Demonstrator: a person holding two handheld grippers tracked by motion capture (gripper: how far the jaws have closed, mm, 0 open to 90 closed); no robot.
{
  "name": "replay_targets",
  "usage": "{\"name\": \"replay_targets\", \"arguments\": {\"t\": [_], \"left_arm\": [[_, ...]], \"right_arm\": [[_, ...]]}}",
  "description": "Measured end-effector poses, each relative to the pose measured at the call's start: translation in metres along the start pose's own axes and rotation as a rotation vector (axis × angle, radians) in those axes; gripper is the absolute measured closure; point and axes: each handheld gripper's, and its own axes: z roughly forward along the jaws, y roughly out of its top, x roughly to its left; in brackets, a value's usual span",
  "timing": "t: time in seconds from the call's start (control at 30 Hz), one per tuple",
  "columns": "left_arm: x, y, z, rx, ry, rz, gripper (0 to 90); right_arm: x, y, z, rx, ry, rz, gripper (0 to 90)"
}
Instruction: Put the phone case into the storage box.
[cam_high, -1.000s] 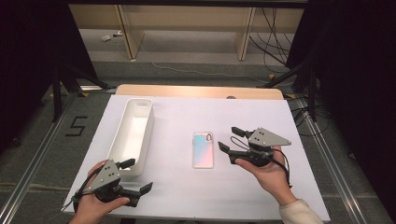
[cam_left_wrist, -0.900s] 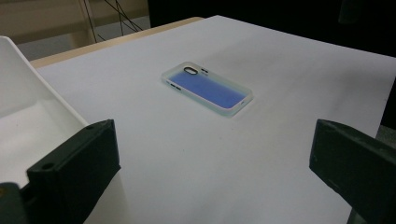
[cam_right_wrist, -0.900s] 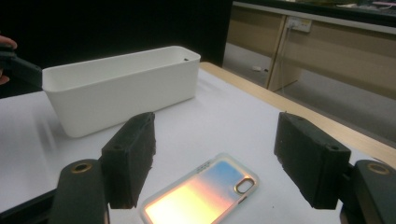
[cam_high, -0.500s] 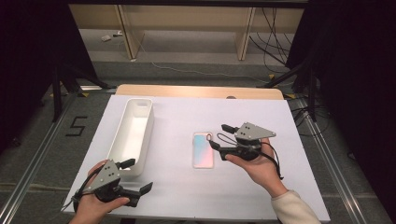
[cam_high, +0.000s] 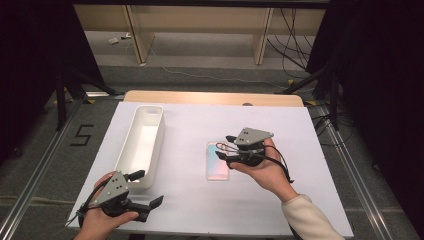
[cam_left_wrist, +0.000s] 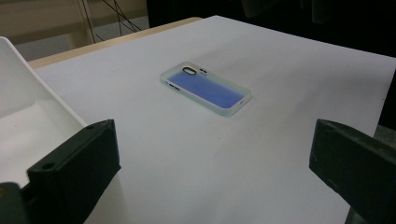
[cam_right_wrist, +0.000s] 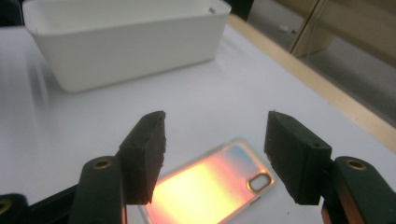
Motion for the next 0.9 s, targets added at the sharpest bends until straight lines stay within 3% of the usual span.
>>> {"name": "replay_targets", "arguments": {"t": [0.1,0.33,0.57,0.9], "left_arm": [[0.000,0.000,0.000,-0.001,-0.004,0.008,1.0],[0.000,0.000,0.000,0.000,-0.003,0.004,1.0],[0.000,0.000,0.000,-0.001,-0.002,0.001,1.1],[0.000,0.000,0.000,-0.006,-0.009,-0.002,1.1]], "right_arm": [[0.001,0.000,0.004,0.032,0.009,-0.019,40.1],[0.007,-0.007,0.024,0.201,0.075,-0.092,39.8],[0.012,-0.014,0.040,0.337,0.154,-0.120,40.9],[0.018,-0.019,0.055,0.443,0.219,-0.167,45.5]]}}
